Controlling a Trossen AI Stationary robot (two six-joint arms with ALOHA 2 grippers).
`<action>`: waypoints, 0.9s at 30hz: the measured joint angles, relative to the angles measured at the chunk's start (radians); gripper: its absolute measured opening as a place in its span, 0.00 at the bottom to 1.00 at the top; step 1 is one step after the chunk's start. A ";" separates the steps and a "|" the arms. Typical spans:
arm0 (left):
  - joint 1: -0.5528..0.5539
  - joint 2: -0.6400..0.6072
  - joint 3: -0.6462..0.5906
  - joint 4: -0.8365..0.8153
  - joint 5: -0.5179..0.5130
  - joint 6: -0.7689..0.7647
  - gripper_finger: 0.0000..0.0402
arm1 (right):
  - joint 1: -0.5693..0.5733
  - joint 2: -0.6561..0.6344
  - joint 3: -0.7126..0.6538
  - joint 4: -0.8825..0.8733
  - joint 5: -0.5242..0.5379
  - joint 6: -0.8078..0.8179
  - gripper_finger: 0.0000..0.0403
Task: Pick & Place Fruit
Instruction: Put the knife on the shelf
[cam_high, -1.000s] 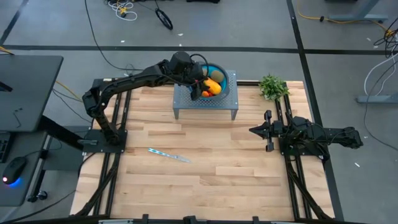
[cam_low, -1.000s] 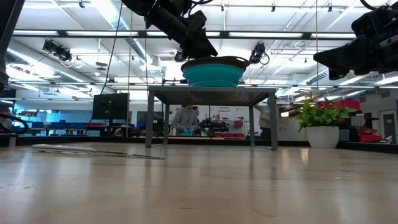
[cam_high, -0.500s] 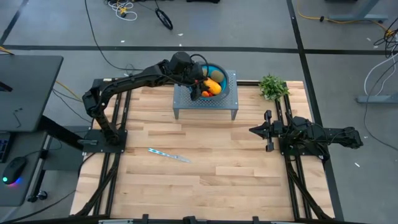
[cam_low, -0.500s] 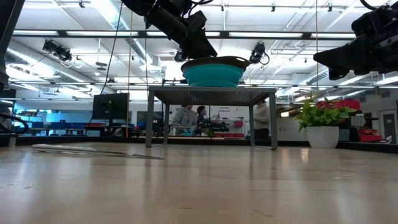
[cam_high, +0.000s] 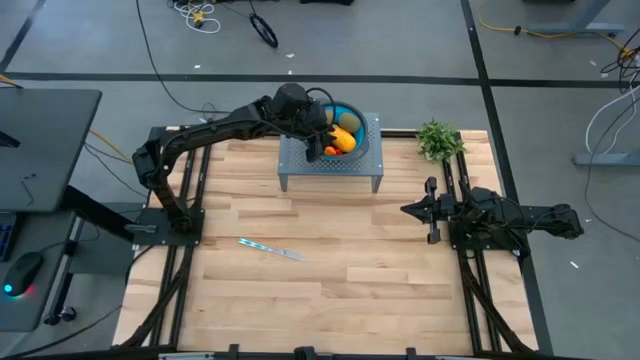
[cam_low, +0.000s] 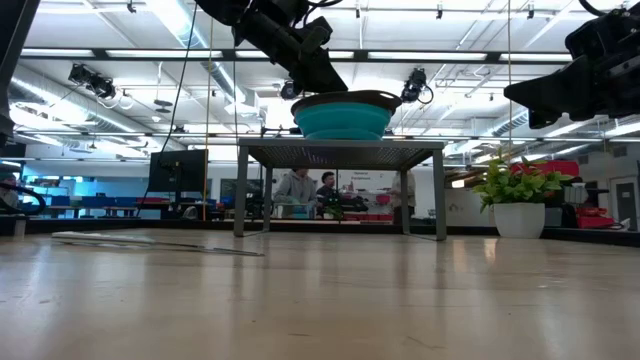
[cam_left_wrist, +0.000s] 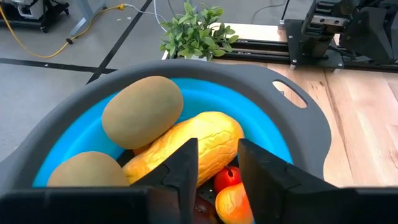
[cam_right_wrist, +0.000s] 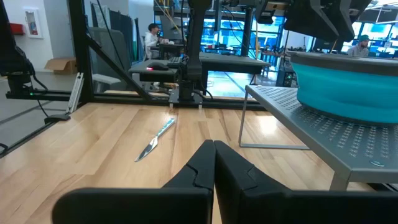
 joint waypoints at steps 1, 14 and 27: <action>0.000 0.000 0.000 0.000 0.000 0.000 0.29 | 0.000 0.000 0.000 0.000 0.000 0.000 0.02; 0.000 0.000 0.000 0.000 -0.004 0.000 0.15 | 0.000 0.000 0.000 0.000 0.000 0.000 0.02; 0.000 0.000 0.000 0.000 -0.004 -0.012 0.06 | 0.000 0.000 0.000 0.000 0.000 0.000 0.02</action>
